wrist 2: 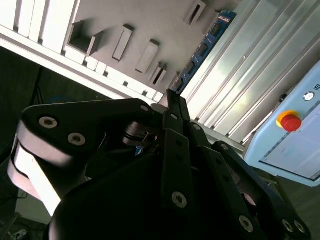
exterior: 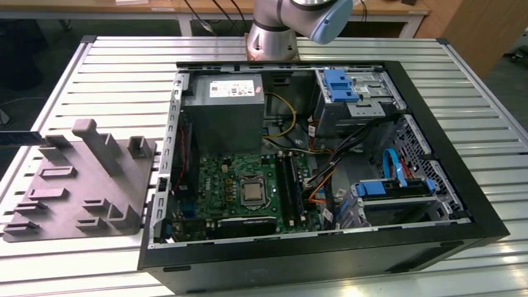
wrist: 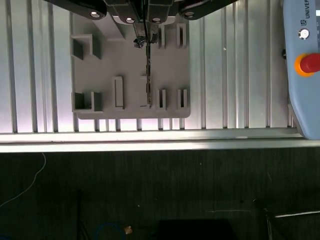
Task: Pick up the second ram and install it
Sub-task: 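Pick up the second ram and move it above second insertion slot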
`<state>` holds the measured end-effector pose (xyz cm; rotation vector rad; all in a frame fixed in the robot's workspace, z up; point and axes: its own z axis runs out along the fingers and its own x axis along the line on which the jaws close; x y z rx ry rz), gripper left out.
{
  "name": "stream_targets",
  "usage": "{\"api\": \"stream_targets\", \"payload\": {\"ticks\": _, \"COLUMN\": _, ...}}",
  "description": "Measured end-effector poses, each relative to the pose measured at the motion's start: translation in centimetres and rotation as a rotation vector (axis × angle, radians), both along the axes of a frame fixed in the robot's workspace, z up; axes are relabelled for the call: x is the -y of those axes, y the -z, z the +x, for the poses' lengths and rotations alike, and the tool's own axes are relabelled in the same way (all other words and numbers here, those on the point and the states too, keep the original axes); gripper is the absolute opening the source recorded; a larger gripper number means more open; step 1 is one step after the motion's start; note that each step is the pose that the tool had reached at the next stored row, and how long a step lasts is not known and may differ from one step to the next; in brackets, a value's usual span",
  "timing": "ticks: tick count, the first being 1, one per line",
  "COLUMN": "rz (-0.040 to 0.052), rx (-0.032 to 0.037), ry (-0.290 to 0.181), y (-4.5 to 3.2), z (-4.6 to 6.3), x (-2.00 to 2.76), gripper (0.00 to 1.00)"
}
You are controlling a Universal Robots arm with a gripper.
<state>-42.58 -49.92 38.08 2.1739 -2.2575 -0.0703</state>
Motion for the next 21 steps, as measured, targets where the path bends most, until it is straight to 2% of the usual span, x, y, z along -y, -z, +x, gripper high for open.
{"api": "stream_targets", "payload": {"ticks": 5, "rz": -0.0001, "rx": 0.0, "ry": 0.0, "y": -0.99, "z": 0.0, "x": -0.08, "gripper": 0.12}}
{"api": "stream_targets", "payload": {"ticks": 16, "rz": -0.0001, "rx": 0.0, "ry": 0.0, "y": -1.0, "z": 0.0, "x": -0.09, "gripper": 0.12}}
{"api": "stream_targets", "payload": {"ticks": 21, "rz": -0.0001, "rx": -0.0001, "ry": 0.0, "y": -1.0, "z": 0.51, "x": -0.09, "gripper": 0.12}}
